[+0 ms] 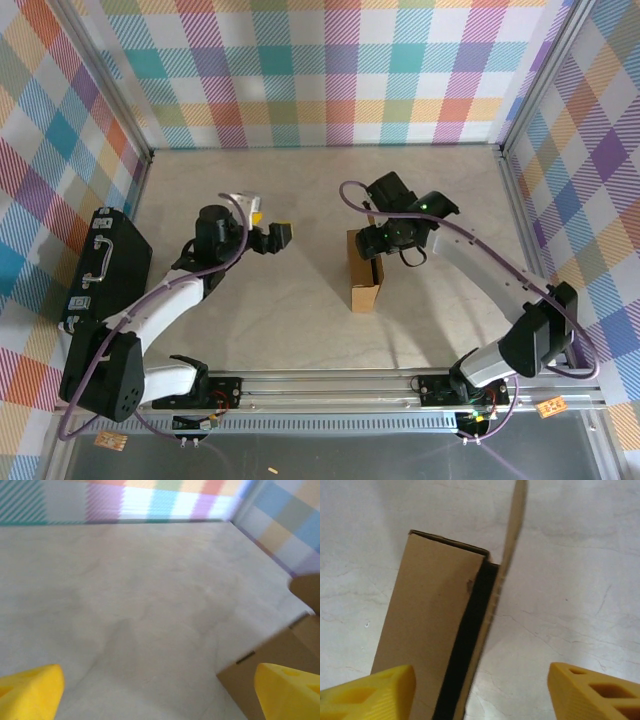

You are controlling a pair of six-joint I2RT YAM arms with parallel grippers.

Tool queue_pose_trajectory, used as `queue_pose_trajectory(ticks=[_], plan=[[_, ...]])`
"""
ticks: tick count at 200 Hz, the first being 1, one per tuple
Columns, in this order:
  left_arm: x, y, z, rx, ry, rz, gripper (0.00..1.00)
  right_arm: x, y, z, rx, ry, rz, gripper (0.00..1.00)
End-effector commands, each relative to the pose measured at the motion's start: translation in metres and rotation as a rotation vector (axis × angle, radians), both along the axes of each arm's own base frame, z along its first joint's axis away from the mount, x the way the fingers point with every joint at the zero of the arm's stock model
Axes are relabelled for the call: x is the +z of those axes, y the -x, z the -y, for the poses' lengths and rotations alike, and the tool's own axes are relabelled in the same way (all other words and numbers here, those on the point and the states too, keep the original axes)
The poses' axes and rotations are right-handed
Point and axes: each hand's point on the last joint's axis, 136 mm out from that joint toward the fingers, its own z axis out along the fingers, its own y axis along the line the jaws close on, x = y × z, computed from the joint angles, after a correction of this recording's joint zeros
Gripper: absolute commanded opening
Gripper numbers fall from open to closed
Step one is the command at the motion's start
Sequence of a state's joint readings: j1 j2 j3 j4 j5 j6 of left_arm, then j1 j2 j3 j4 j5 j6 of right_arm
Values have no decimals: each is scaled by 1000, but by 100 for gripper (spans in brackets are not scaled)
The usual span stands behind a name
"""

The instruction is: Fold the paper box

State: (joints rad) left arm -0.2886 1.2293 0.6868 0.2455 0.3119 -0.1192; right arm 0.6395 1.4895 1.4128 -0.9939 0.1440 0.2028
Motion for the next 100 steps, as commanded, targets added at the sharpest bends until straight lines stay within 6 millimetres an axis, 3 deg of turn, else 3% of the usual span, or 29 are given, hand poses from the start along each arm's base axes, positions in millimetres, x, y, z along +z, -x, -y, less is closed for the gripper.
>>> queue_pose_trajectory(ticks=[1,42,65,100], plan=[[-8,-8,-30,175,89,-152,100,0,0,-10,92,-6,-31,60],[-7,-8,-36,185,89,-245,100,-12,-15,-26,246,23,-64,40],[0,-1,-40,200,78,-239,100,-14,-20,-44,420,9,-29,27],[9,8,-43,181,42,-230,97,-11,-19,-68,683,-40,25,19]])
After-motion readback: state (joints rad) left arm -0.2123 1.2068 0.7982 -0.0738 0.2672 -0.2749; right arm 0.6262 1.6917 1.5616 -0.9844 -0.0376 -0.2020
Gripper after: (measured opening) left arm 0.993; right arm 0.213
